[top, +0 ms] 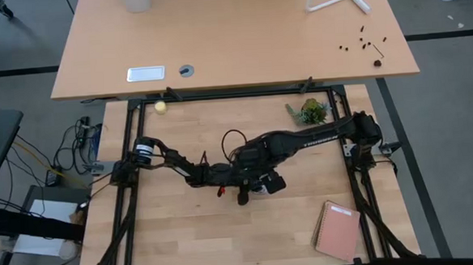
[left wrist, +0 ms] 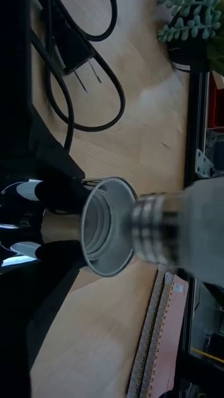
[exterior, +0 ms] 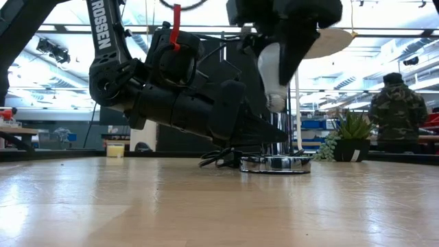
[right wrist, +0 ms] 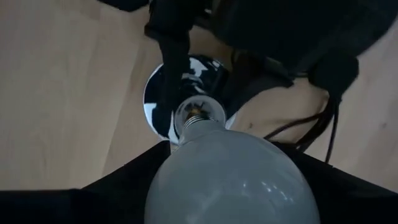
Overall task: Screw lightbulb
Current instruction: Insert the white lightbulb into the lamp
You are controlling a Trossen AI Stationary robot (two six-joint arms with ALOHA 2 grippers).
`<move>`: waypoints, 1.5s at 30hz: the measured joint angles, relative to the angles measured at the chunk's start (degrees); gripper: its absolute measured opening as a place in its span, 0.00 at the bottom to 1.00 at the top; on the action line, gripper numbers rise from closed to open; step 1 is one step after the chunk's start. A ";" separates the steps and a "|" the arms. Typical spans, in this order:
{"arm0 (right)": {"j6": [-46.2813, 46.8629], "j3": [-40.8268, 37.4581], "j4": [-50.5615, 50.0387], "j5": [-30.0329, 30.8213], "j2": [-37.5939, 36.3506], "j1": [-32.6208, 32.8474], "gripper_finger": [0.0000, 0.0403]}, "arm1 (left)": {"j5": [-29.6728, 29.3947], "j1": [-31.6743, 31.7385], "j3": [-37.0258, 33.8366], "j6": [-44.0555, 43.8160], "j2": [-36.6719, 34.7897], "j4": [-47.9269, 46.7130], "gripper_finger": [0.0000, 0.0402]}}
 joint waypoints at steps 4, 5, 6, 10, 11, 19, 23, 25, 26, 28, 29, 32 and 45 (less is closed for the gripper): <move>-0.52 -1.15 1.73 -0.03 0.00 0.01 0.68 | 0.07 0.00 0.00 0.00 -0.02 -0.02 0.47; -1.00 -1.47 2.40 -0.03 0.00 0.02 0.68 | 0.07 0.00 0.00 0.02 -0.02 0.00 0.47; -1.57 -1.87 3.49 -0.05 0.00 0.02 0.68 | 0.08 0.01 0.00 0.02 -0.02 0.01 0.47; -3.74 -3.29 4.71 -0.03 0.00 0.02 0.68 | 0.11 0.00 0.00 0.02 -0.03 0.00 0.47; -3.95 -3.56 5.20 -0.03 0.00 0.00 0.68 | 0.11 0.00 0.00 0.02 -0.04 -0.02 0.47; -6.20 -3.96 5.42 -0.01 -0.02 -0.35 0.68 | 0.13 0.01 0.00 0.04 -0.04 -0.02 0.47; -6.72 -3.96 5.76 0.01 -0.02 -0.37 0.68 | 0.13 0.00 0.00 0.04 -0.07 -0.11 0.47; -6.64 -3.96 5.80 0.01 -0.02 -0.37 0.68 | 0.13 0.00 0.00 0.04 -0.07 -0.13 0.47; -6.50 -4.08 5.93 0.01 -0.02 -0.37 0.68 | 0.13 0.00 0.00 0.04 -0.07 -0.13 0.47; -6.42 -5.39 6.65 0.01 -0.17 -0.35 0.68 | 0.13 0.00 0.00 0.04 -0.07 -0.12 0.47; -6.30 -6.13 6.89 0.39 -0.17 -0.31 0.68 | 0.16 0.01 0.01 0.11 -0.07 -0.22 0.47; -5.85 -7.75 7.59 1.19 -0.46 -0.33 0.68 | 0.14 0.00 0.00 0.11 -0.07 -0.20 0.47; -4.75 -7.86 12.04 1.76 -0.11 0.81 0.67 | 0.13 0.00 0.00 0.11 -0.09 -0.17 0.47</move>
